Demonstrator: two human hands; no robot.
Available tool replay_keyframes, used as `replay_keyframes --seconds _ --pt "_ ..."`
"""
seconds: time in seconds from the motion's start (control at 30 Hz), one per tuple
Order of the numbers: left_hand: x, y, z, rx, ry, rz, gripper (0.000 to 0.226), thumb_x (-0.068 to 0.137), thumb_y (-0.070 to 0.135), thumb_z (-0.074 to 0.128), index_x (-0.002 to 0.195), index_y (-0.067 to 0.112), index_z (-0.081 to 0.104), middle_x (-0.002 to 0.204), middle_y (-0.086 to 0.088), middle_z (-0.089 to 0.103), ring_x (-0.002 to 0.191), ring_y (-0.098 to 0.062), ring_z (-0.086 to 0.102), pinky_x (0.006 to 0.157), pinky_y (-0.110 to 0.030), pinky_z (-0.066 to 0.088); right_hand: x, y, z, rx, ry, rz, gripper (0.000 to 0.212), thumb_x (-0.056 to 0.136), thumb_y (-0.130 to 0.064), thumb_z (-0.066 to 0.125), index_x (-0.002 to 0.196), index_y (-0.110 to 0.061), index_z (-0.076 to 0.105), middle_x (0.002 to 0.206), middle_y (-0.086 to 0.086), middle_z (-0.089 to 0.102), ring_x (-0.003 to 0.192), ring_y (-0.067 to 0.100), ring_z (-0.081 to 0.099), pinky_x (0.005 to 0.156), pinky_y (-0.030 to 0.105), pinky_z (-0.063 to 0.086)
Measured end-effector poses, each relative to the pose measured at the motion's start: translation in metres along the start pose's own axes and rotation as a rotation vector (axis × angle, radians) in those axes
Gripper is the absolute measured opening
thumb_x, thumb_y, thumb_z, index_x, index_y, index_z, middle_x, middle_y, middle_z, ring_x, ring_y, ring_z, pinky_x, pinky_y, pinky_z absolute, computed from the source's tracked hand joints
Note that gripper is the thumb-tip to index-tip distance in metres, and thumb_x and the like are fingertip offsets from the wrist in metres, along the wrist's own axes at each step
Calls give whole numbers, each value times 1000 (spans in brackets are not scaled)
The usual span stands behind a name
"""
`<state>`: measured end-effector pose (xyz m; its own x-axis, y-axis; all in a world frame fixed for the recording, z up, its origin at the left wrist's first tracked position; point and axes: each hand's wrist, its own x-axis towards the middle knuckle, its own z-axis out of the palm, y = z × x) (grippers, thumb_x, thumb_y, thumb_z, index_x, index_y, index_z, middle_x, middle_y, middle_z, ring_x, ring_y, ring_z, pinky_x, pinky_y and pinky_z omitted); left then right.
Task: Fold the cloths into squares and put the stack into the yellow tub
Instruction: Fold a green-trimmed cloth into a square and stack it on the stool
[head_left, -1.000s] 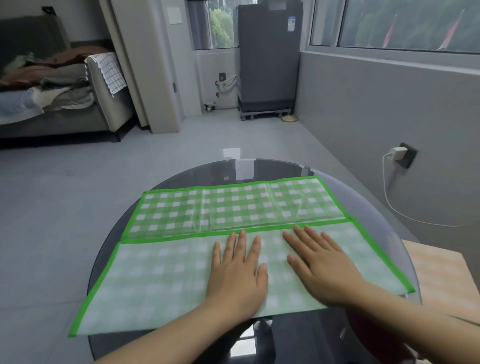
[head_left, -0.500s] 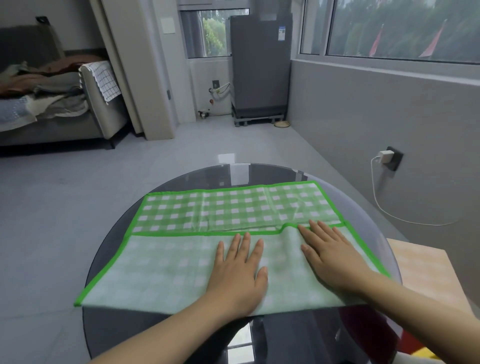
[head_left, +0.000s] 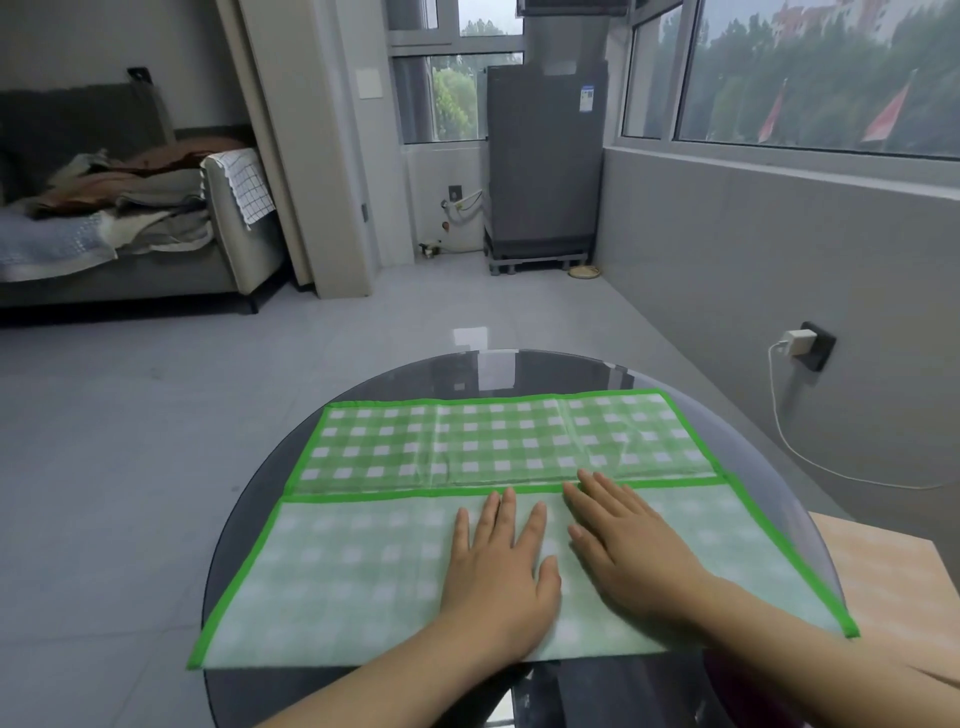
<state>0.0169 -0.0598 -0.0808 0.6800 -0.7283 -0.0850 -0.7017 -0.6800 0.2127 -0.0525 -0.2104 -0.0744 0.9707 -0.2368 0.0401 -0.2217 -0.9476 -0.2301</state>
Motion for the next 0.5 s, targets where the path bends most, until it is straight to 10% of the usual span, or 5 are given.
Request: replay_keyframes --seconds 0.1,0.5 --pt "-2 -4 -1 16 -2 -24 85 69 57 -10 150 33 -2 159 0 -14 145 -15 -19 115 -42 -17 -1 -1 5 -39 -35 -10 104 61 -76 -26 149 -30 4 158 -8 -2 144 7 -8 112 23 -11" --pt "-24 -91 -16 62 70 -235 66 87 63 6 148 42 -4 158 14 -13 145 -13 -16 116 -48 -12 -2 -3 3 -52 -37 4 55 98 -48 15 149 -32 2 157 -10 -5 144 6 -10 116 26 -9"
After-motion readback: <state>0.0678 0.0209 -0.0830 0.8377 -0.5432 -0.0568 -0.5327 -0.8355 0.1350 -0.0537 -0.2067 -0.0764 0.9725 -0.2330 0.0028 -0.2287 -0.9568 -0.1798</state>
